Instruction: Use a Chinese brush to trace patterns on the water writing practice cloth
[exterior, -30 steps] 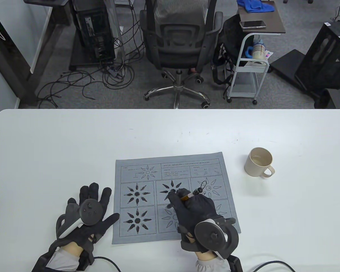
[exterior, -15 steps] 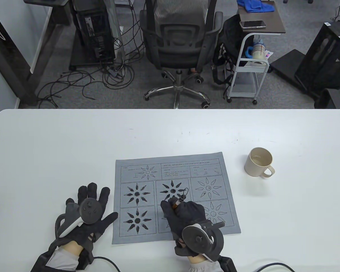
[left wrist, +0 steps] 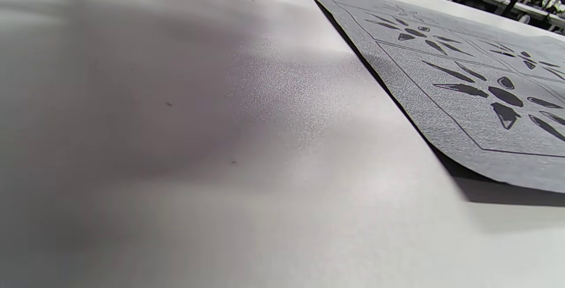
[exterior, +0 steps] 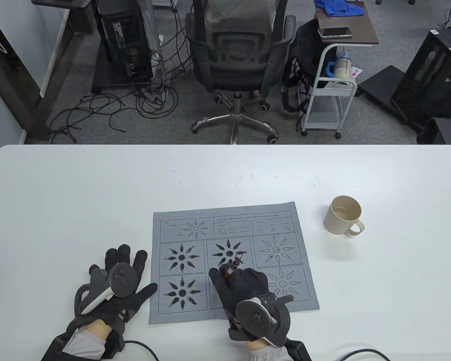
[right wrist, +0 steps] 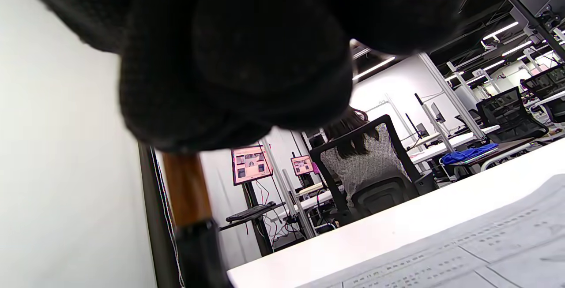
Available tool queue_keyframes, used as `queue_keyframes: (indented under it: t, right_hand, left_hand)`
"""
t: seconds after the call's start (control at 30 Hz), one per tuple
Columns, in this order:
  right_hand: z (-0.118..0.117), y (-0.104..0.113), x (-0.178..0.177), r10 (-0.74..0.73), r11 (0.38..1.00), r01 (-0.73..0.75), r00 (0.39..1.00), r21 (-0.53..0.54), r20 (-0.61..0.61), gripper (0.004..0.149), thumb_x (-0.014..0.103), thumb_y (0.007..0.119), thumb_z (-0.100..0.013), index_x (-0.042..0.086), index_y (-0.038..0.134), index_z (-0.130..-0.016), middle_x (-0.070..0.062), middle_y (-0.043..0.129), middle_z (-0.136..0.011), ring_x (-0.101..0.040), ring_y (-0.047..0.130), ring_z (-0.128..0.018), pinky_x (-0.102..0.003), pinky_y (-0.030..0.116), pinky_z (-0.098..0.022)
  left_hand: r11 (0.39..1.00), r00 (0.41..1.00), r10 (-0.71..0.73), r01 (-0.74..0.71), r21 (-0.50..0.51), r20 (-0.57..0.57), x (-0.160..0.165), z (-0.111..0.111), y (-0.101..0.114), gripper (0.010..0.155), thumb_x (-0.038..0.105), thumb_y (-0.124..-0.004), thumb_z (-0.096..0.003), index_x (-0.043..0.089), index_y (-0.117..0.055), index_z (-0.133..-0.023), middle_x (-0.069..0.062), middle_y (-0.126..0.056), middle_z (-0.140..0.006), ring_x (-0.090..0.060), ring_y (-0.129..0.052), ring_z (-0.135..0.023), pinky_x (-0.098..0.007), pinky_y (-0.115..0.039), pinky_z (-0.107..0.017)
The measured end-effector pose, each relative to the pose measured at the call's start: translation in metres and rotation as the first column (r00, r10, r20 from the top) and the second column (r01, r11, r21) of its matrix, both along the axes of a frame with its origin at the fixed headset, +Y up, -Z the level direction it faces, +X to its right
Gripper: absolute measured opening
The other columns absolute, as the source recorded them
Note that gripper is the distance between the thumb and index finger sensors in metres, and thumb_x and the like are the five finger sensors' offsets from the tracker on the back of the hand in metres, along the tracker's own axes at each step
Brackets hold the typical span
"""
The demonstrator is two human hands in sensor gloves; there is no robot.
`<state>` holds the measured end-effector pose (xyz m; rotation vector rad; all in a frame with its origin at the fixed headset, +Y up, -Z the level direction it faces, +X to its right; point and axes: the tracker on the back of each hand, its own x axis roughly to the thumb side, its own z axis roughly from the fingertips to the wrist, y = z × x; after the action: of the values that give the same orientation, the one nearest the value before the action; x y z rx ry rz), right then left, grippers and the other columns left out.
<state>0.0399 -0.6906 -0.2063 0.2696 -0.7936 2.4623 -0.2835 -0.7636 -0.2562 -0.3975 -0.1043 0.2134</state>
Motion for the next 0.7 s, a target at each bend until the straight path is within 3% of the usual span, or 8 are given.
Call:
queue_keyframes:
  t: [0.7]
  right_hand:
    - [-0.0004,0.0004,-0.0029,0.014,1.000,-0.014,1.000,-0.010,0.013,0.042,0.046,0.086,-0.049,0.007,0.094,-0.063,-0.003,0.108,-0.034,-0.017,0.102,-0.024,-0.043,0.085,-0.031]
  left_hand:
    - [1.000,1.000,-0.005,0.005,-0.006,-0.001,-0.0003,0.0001,0.0002,0.083,0.071,-0.048,-0.0475,0.045,0.011,-0.099,-0.002,0.024,-0.105,-0.033,0.022,-0.094,-0.074,0.000,-0.066]
